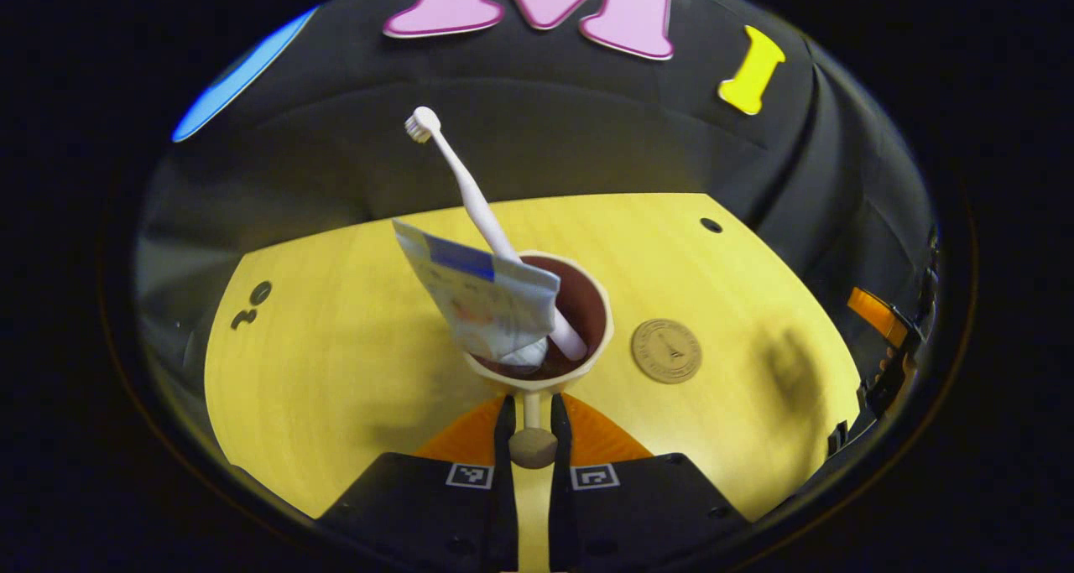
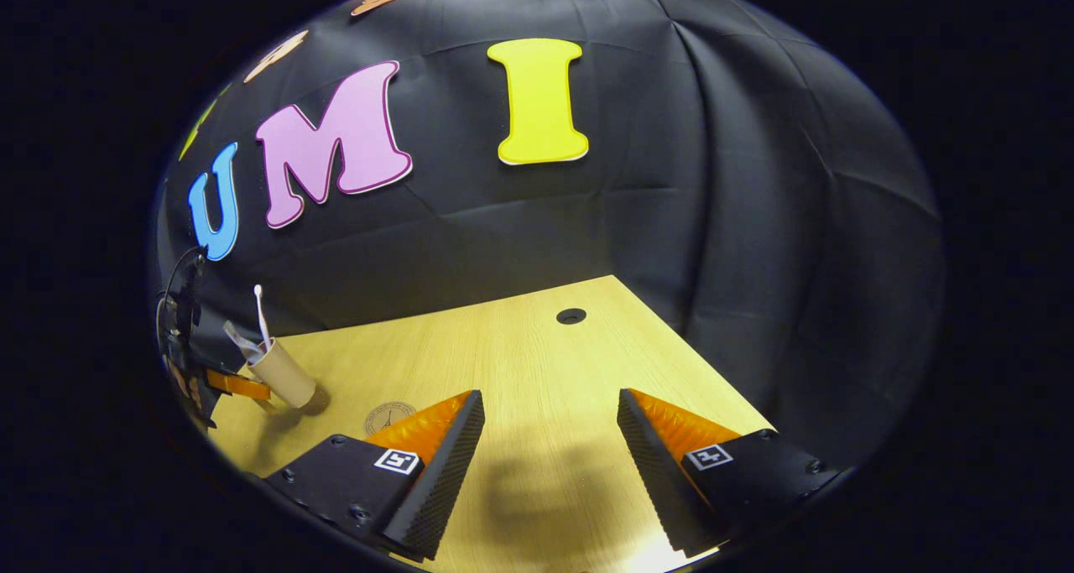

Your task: Put the toothbrush and toothpaste on the desktop into the cup, then pick up the cup and place it on the coaster on the desktop.

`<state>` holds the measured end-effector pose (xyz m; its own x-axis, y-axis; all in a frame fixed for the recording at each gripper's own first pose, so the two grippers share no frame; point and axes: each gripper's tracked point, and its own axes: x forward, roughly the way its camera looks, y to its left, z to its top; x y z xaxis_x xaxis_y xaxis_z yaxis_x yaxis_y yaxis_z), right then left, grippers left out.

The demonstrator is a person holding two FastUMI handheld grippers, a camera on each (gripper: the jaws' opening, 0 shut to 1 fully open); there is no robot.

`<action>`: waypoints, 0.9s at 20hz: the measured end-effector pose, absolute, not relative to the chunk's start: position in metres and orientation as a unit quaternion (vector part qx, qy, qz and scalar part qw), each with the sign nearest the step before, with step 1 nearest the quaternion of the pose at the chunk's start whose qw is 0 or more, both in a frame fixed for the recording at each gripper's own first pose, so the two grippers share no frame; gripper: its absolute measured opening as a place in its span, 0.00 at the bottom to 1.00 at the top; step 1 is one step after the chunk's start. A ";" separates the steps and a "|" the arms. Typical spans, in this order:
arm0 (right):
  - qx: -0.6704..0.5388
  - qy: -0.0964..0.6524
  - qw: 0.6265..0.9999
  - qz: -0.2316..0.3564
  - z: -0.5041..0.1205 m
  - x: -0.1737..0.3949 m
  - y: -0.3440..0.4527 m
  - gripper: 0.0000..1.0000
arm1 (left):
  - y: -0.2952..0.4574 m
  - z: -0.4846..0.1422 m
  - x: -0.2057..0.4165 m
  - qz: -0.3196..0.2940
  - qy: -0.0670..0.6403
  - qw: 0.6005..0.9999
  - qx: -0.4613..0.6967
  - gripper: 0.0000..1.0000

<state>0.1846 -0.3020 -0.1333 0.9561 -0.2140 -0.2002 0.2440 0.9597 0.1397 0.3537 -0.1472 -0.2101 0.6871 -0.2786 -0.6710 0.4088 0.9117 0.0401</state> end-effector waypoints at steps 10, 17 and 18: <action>0.107 0.095 0.981 -0.130 -0.147 0.152 -0.311 0.98 | -0.271 -0.249 0.356 -0.279 0.366 0.875 0.151 0.19; 0.136 0.104 0.976 -0.134 -0.161 0.143 -0.316 0.98 | -0.275 -0.260 0.353 -0.271 0.389 0.857 0.201 0.30; 0.136 0.103 0.976 -0.133 -0.161 0.143 -0.316 0.98 | -0.277 -0.258 0.351 -0.270 0.387 0.859 0.198 0.28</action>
